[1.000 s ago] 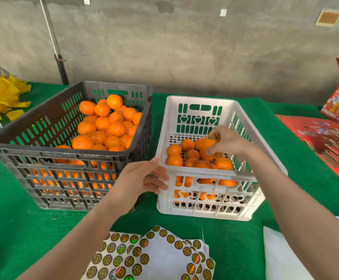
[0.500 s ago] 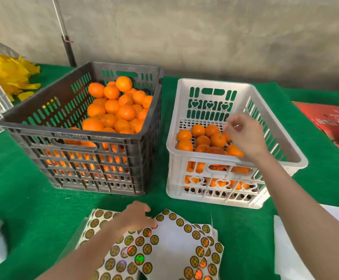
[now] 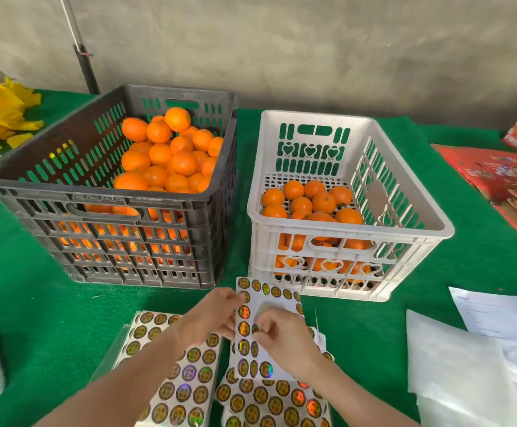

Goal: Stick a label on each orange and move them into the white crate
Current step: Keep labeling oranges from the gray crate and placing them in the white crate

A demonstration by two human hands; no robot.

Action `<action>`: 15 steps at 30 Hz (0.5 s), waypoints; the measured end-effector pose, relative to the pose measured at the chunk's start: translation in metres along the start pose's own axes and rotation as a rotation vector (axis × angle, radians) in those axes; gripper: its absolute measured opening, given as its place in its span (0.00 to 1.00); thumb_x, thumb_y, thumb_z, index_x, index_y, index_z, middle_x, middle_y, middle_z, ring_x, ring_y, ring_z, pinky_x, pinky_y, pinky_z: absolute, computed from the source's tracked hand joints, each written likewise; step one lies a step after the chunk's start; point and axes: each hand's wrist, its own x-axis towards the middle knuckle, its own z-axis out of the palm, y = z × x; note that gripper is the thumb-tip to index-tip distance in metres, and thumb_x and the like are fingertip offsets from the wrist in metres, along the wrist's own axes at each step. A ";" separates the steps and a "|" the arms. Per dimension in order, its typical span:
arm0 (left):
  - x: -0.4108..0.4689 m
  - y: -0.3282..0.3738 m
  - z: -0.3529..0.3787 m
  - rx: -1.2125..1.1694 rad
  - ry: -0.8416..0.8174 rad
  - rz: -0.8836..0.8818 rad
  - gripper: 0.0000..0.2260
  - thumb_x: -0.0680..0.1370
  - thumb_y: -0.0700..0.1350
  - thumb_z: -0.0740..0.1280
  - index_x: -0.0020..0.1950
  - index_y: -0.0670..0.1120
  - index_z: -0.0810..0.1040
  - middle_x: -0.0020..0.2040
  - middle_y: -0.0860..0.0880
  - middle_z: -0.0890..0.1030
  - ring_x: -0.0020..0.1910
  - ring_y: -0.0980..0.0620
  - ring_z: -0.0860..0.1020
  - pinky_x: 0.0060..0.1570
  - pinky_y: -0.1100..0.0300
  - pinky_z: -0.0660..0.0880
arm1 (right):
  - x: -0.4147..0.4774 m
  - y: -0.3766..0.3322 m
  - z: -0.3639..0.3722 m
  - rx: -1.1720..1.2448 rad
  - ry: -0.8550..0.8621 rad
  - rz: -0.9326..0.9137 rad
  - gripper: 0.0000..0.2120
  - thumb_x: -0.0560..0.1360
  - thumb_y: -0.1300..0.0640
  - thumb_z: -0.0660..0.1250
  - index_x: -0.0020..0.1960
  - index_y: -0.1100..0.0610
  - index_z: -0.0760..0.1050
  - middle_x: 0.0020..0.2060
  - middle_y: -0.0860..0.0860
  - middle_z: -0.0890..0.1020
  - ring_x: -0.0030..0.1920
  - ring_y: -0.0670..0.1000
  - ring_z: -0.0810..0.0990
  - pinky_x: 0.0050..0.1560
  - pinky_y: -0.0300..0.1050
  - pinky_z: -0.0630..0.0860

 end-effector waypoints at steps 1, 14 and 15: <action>-0.001 0.000 0.001 -0.070 -0.018 -0.005 0.13 0.83 0.47 0.58 0.49 0.40 0.76 0.36 0.42 0.84 0.33 0.47 0.82 0.31 0.58 0.78 | 0.000 -0.001 0.002 -0.020 0.030 0.001 0.04 0.71 0.61 0.71 0.45 0.58 0.78 0.32 0.40 0.72 0.33 0.40 0.71 0.40 0.32 0.70; -0.020 -0.010 0.012 -0.371 -0.007 0.065 0.10 0.78 0.31 0.61 0.55 0.35 0.80 0.52 0.36 0.82 0.51 0.38 0.80 0.57 0.44 0.76 | -0.012 -0.016 -0.001 -0.150 0.225 -0.114 0.10 0.70 0.57 0.74 0.51 0.59 0.82 0.42 0.48 0.78 0.41 0.47 0.76 0.45 0.38 0.72; -0.020 -0.010 0.014 -0.374 -0.002 0.065 0.10 0.78 0.31 0.62 0.56 0.34 0.79 0.53 0.35 0.82 0.52 0.37 0.80 0.59 0.43 0.75 | -0.014 -0.016 -0.002 -0.121 0.237 -0.123 0.08 0.69 0.61 0.74 0.48 0.60 0.82 0.40 0.46 0.76 0.40 0.46 0.76 0.43 0.39 0.73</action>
